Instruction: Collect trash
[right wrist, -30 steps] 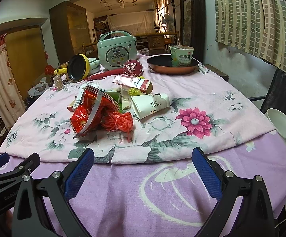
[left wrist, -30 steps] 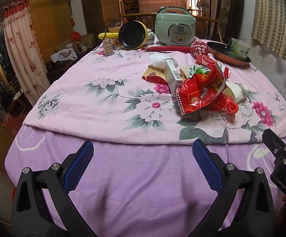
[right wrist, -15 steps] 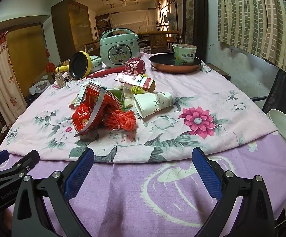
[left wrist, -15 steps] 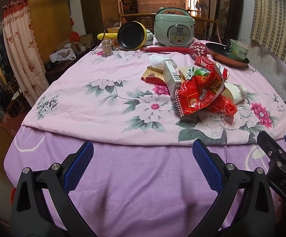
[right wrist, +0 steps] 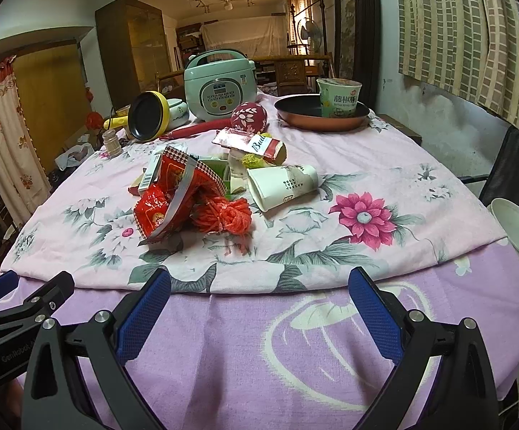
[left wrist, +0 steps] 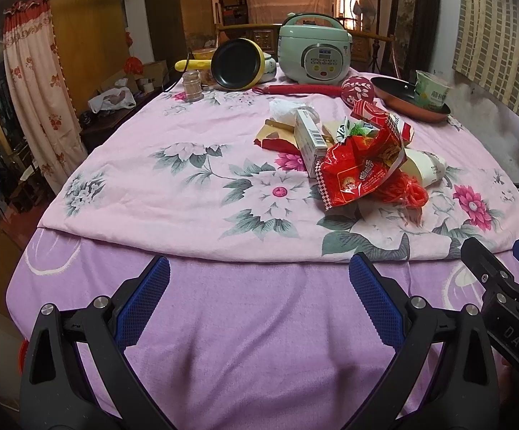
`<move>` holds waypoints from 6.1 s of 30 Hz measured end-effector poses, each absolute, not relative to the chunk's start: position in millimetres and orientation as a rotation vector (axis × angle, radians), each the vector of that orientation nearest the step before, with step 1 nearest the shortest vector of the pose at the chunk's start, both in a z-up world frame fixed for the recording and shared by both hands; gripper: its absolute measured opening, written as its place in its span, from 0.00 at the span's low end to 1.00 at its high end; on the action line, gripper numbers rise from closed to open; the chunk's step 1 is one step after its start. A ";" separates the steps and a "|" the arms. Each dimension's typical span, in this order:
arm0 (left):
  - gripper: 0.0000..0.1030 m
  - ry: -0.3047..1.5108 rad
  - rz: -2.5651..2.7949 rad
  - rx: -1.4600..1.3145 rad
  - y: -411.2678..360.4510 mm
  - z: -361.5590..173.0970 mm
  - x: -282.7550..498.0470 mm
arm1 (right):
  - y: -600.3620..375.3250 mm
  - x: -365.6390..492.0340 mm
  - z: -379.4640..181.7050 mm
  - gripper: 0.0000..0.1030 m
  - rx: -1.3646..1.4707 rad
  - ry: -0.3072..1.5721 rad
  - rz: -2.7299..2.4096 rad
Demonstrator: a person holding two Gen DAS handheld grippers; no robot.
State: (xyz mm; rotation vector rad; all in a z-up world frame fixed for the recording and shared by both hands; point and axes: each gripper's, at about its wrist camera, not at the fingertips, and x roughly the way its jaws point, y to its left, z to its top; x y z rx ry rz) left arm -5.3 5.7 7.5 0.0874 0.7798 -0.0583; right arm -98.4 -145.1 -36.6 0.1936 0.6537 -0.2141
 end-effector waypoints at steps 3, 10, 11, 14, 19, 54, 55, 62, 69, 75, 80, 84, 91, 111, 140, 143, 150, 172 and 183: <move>0.93 0.780 -0.057 0.088 5.6 7.3 -5.4 | -145.3 -98.4 -36.6 0.95 0.195 0.655 -0.213; 0.93 0.780 -0.056 0.087 5.4 7.2 -5.4 | -144.5 -98.2 -39.4 0.95 0.196 0.660 -0.211; 0.93 0.780 -0.057 0.086 5.5 7.2 -5.5 | -144.5 -98.2 -39.4 0.95 0.196 0.659 -0.210; 0.93 0.780 -0.059 0.088 4.9 7.1 -6.2 | -144.7 -98.3 -40.0 0.95 0.198 0.661 -0.212; 0.93 0.780 -0.058 0.087 4.7 6.9 -6.4 | -145.0 -98.4 -41.1 0.95 0.200 0.663 -0.212; 0.93 0.797 -0.065 0.098 17.4 3.9 5.0 | -172.6 -92.4 -38.8 0.95 0.192 0.679 -0.249; 0.93 0.796 -0.062 0.095 19.9 4.4 8.5 | -179.1 -90.6 -38.7 0.95 0.201 0.684 -0.255; 0.94 0.866 -0.183 0.056 22.6 -4.0 41.4 | -191.7 -60.9 -39.6 0.95 0.150 0.753 -0.160; 0.94 0.847 -0.250 0.040 12.5 -14.7 58.3 | -174.2 -14.0 -50.4 0.95 0.030 0.847 -0.003; 0.94 0.873 -0.221 0.058 13.8 -26.6 68.9 | -160.6 15.2 -60.1 0.84 0.002 0.916 0.064; 0.94 0.905 -0.203 0.037 22.0 -27.6 73.3 | -152.2 40.5 -65.4 0.78 -0.012 0.954 0.075; 0.94 0.917 -0.193 0.022 27.6 -27.9 73.5 | -149.2 49.5 -66.8 0.76 -0.017 0.965 0.080; 0.94 0.973 -0.174 -0.006 30.6 -34.7 77.2 | -144.7 55.7 -69.7 0.61 0.001 0.976 0.104; 0.94 0.933 -0.182 0.126 -23.0 -15.2 89.5 | -181.0 0.0 -67.8 0.22 0.240 0.845 0.083; 0.55 1.005 -0.268 0.196 -78.1 -36.0 138.8 | -216.2 -1.9 -80.8 0.22 0.446 0.768 0.204; 0.44 0.972 -0.300 0.162 -73.6 -27.1 133.2 | -215.8 -1.3 -81.0 0.22 0.450 0.773 0.207; 0.32 0.918 -0.361 0.074 -56.0 -3.6 103.9 | -219.4 -1.2 -81.8 0.22 0.470 0.766 0.205; 0.32 0.816 -0.130 -0.141 93.3 16.2 4.7 | -138.9 -41.6 -43.6 0.22 0.289 0.739 0.241; 0.32 0.729 0.087 -0.293 216.5 22.2 -64.7 | 27.9 -65.6 3.5 0.21 0.098 0.709 0.643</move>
